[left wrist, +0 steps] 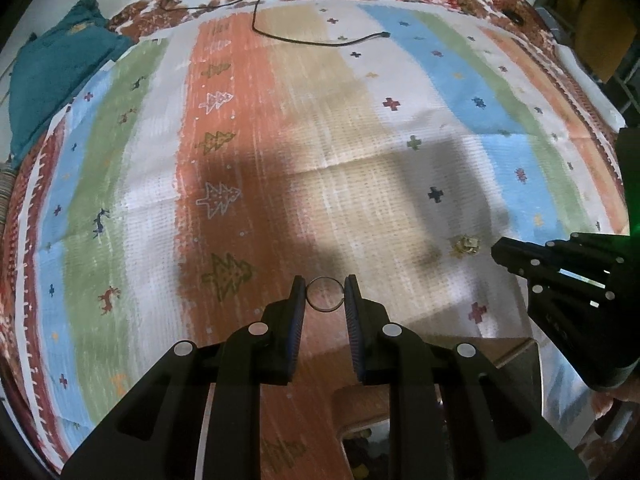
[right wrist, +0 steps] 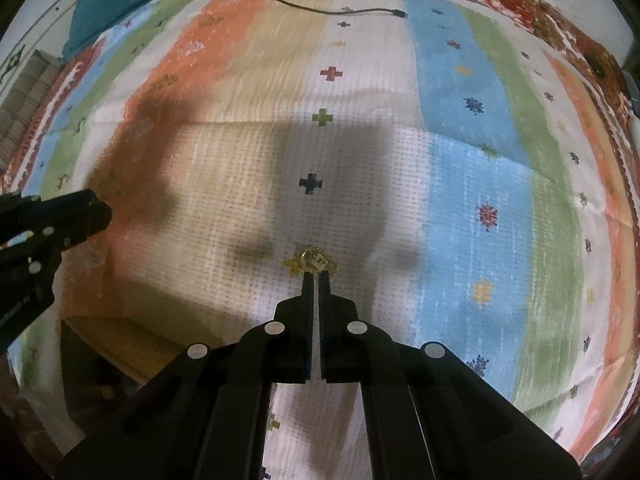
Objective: Organize jewelry
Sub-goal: 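Carry both rings over the silver tin with both grippers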
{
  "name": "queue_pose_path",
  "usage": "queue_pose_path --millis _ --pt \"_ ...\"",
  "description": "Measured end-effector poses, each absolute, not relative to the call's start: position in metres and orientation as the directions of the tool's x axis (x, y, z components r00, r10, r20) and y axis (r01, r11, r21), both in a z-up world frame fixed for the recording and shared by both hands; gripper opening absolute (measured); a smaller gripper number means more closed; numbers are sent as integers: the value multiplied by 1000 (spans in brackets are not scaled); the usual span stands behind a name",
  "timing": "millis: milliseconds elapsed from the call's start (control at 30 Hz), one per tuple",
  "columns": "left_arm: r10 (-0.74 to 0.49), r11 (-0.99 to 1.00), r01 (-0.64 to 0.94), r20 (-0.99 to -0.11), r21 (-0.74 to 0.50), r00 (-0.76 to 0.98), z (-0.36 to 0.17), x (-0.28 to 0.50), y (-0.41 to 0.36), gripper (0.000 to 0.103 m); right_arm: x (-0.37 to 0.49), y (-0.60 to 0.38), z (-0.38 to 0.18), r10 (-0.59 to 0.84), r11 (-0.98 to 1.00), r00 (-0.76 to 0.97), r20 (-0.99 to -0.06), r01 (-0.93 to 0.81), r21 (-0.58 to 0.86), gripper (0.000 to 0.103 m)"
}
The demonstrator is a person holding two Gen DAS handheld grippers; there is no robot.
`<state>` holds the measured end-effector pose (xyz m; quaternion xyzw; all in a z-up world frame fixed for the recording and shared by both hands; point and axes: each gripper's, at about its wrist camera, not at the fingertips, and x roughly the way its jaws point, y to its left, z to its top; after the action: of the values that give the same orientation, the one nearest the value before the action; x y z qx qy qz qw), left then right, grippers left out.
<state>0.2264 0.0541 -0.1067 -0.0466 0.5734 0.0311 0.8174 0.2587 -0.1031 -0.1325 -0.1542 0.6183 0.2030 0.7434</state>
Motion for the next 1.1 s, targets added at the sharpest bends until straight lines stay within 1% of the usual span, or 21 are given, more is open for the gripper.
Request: queue_pose_path --millis 167,300,500,533,567,600,1000,1033,1100 --pt "-11 994 -98 -934 -49 358 -98 221 50 19 257 -101 -132 92 869 162 -982 -495 -1 3" --pt "-12 994 -97 -935 -49 355 -100 224 50 19 268 -97 -143 48 881 157 -986 -472 -32 3" --pt "-17 995 -88 -940 -50 341 -106 230 50 19 279 -94 -149 50 895 145 -988 -446 -20 5" --pt "-16 995 -87 -940 -49 340 -106 231 49 19 280 -94 -150 52 895 142 -989 -445 -17 13" --pt "-16 995 -87 -941 -48 339 -106 232 49 19 281 -94 -151 55 895 138 -989 -445 -12 29" --pt "-16 995 -86 -941 -48 338 -107 233 49 19 281 -94 -151 59 894 136 -989 -448 -8 32" --pt "-8 996 -82 -948 -36 319 -114 239 48 19 285 -83 -171 23 876 109 -994 -481 -33 32" --pt "-9 996 -83 -947 -38 320 -114 239 48 19 285 -81 -172 15 871 115 -993 -490 -44 31" --pt "-11 996 -84 -947 -40 322 -114 238 47 19 284 -79 -173 3 866 123 -992 -497 -59 23"
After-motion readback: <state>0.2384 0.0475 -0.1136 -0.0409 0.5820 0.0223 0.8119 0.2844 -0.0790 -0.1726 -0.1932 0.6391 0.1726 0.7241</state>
